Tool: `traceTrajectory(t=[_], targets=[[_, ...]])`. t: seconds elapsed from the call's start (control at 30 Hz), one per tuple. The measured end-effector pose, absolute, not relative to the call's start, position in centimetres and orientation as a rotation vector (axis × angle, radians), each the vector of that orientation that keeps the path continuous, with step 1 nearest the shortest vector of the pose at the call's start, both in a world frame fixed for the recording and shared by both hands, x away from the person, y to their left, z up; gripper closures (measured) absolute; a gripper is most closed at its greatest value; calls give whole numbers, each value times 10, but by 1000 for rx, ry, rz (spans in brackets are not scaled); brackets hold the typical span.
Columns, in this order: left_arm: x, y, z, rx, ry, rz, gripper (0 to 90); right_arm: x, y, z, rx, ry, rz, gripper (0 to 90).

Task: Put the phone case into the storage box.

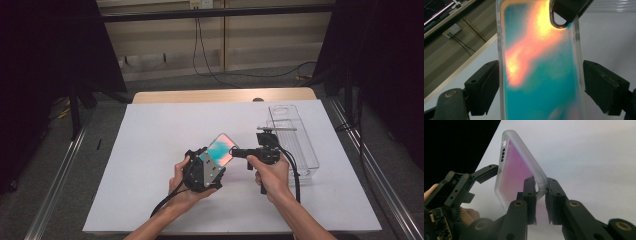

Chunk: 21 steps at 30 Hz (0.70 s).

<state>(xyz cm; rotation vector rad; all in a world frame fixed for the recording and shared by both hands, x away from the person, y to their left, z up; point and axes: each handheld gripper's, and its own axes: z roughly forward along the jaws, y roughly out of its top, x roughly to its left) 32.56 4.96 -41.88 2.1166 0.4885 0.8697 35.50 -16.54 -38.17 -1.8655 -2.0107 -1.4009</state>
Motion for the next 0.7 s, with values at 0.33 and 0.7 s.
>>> traceTrajectory(t=[0.33,0.7], targets=[[331,53,-417,2089,505,831,163,351,-166,-378,-1808,-1984,-1476,821],[332,53,-414,2057,527,732,125,350,-166,-374,-1785,-2035,-1487,823]])
